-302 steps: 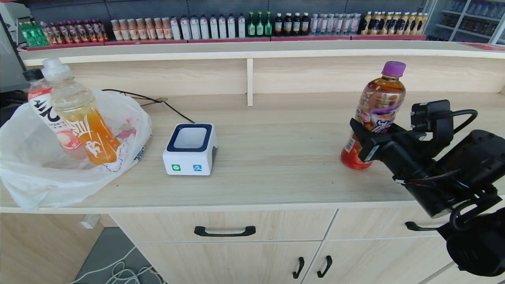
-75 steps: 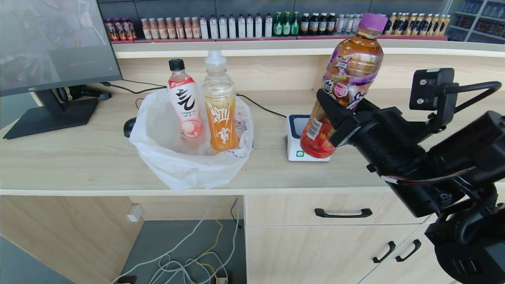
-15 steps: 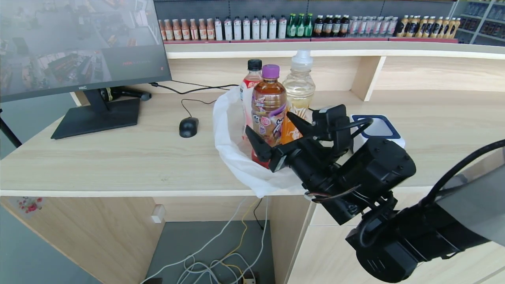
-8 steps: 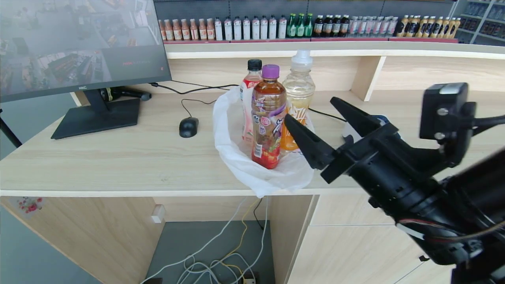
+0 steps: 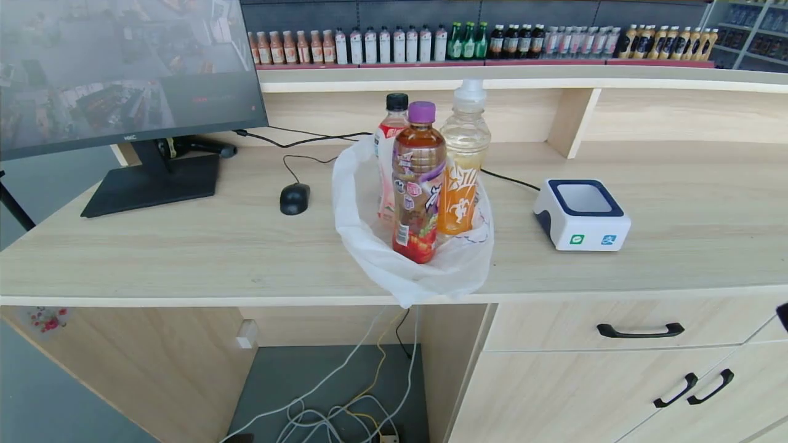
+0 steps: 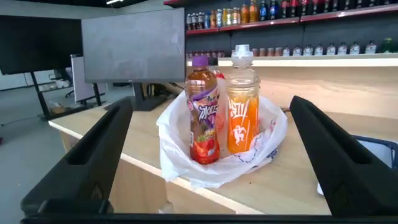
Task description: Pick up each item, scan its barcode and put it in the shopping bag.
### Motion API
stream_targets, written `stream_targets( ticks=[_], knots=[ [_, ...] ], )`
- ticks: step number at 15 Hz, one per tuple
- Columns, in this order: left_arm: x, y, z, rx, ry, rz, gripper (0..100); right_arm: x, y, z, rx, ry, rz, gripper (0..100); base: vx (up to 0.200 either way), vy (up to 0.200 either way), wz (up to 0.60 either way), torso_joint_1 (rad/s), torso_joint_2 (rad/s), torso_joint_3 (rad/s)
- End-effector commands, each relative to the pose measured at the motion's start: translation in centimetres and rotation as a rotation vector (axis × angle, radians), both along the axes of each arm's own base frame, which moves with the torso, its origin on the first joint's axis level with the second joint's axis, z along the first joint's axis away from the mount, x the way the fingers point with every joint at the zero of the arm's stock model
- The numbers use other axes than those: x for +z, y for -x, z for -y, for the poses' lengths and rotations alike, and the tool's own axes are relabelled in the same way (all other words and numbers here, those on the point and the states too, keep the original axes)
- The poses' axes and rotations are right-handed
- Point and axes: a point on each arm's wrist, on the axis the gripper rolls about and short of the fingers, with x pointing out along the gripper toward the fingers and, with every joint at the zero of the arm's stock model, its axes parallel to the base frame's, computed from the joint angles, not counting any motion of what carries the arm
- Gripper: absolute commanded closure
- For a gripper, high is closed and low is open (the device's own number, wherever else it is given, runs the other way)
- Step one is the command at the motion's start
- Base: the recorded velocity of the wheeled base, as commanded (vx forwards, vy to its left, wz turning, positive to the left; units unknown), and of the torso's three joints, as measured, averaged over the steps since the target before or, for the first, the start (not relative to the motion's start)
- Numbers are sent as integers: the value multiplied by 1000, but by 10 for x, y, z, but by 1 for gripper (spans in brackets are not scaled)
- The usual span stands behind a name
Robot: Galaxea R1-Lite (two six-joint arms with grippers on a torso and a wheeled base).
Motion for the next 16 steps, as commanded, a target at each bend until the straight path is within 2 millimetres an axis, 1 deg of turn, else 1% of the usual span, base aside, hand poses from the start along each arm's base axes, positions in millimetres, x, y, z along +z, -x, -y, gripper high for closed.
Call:
stream_targets(
  ticks=[1,2,4,5,6,9,11,12,15,16],
  knots=[
    [0,0,0,0,0,0,0,-30,43,42,-26,73,-25,0,0,0,0,0,0,0],
    [0,0,0,0,0,0,0,-39,48,46,-13,141,-57,0,0,0,0,0,0,0],
    [0,0,0,0,1,0,0,-63,56,54,31,257,-110,0,0,0,0,0,0,0],
    [0,0,0,0,1,0,0,-68,58,55,37,273,-124,0,0,0,0,0,0,0],
    [0,0,0,0,0,0,0,-87,63,61,52,339,-178,0,0,0,0,0,0,0],
    [0,0,0,0,-2,0,0,-115,75,75,66,396,-215,0,0,0,0,0,0,0],
    [0,0,0,0,0,0,0,-113,77,76,66,401,-224,0,0,0,0,0,0,0],
    [0,0,0,0,0,0,0,-113,77,75,37,396,-242,0,0,0,0,0,0,0],
    [0,0,0,0,0,0,0,-112,74,66,-213,409,-389,0,0,0,0,0,0,0],
    [0,0,0,0,0,0,0,-111,70,62,-370,414,-480,0,0,0,0,0,0,0]
  ],
)
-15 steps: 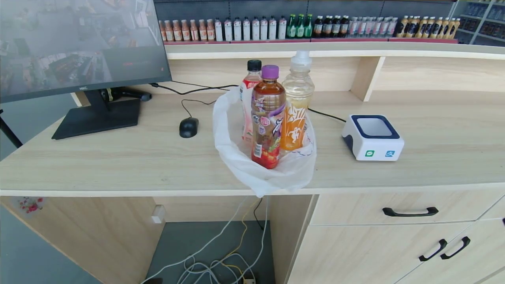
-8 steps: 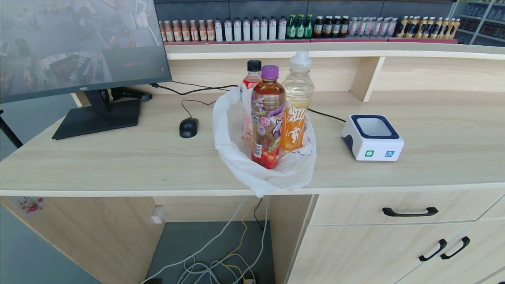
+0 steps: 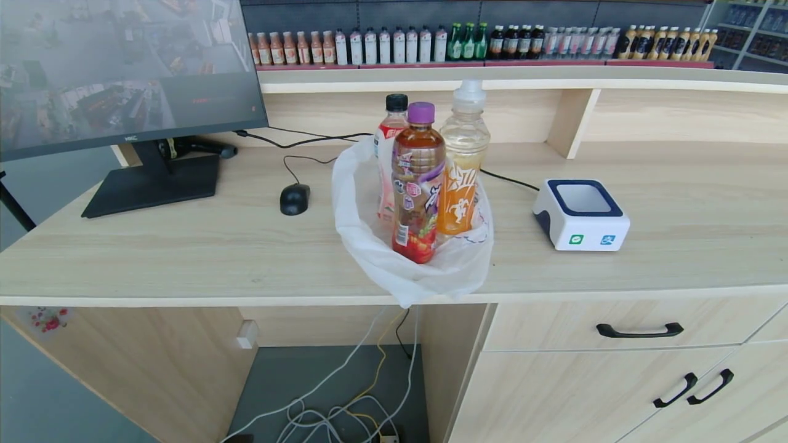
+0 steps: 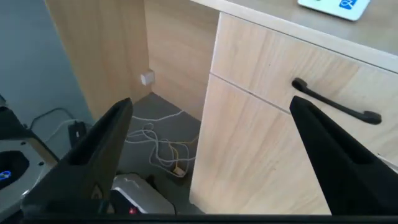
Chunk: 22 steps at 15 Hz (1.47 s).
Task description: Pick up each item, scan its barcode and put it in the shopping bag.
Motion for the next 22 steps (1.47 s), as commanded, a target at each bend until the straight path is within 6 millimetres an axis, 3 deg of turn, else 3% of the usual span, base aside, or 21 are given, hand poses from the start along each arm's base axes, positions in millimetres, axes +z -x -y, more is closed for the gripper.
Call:
stream_targets(
  ticks=[1,6,10,18,22],
  knots=[
    [0,0,0,0,1,0,0,0,-7,-8,-279,54,-124,0,0,0,0,0,0,0],
    [0,0,0,0,1,0,0,-3,8,-11,-577,-5,13,0,0,0,0,0,0,0],
    [0,0,0,0,1,0,0,-4,10,-13,-488,-41,31,0,0,0,0,0,0,0],
    [0,0,0,-2,-4,0,0,-5,9,-13,-491,-104,15,0,0,0,0,0,0,0],
    [0,0,0,0,-1,0,0,-5,9,-13,-491,-104,15,0,0,-200,0,7,6,1]
  ],
)
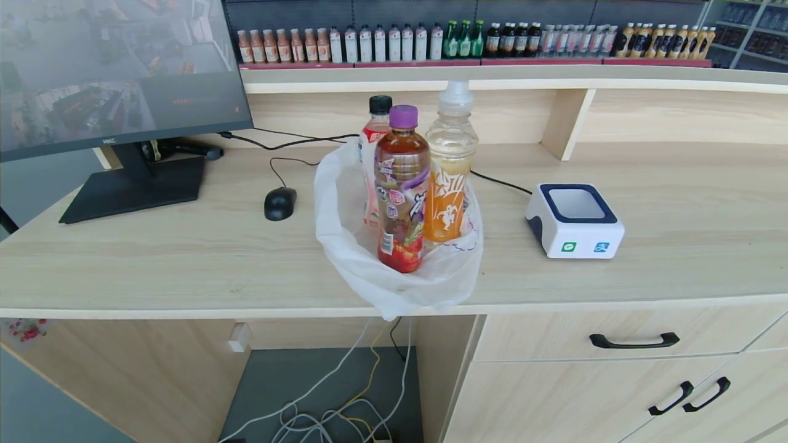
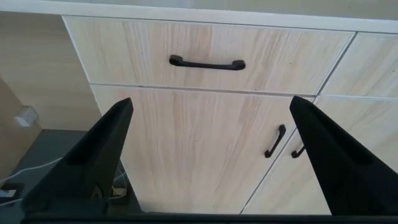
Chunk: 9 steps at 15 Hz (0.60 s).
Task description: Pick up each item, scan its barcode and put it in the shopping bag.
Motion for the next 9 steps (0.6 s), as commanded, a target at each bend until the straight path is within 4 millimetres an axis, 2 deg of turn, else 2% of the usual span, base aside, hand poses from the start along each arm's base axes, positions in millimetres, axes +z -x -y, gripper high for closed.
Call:
stream_targets(
  ticks=[1,9],
  knots=[
    [0,0,0,0,0,0,0,0,0,0,0,1,-2,0,0,-200,0,27,12,-2],
    [0,0,0,0,2,0,0,0,0,0,0,1,-2,0,0,-200,0,-3,0,3]
  ],
)
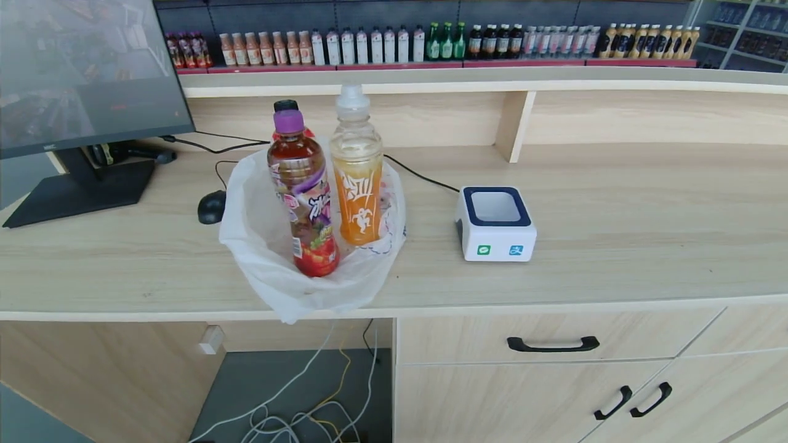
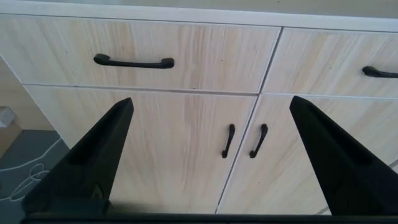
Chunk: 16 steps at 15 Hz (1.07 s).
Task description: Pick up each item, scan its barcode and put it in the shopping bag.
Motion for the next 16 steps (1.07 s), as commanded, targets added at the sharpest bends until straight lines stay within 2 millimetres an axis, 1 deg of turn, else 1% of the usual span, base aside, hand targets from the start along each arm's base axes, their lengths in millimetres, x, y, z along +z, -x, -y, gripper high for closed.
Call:
stream_targets(
  ticks=[1,8,16],
  knots=[
    [0,0,0,0,0,1,0,0,0,0,0,1,-3,0,0,-200,0,2,-2,-2],
    [0,0,0,0,-1,1,0,0,0,0,0,1,-2,0,0,-200,0,0,1,3],
    [0,0,0,0,-3,1,0,0,0,0,0,1,-2,0,0,0,0,0,0,0]
  ],
)
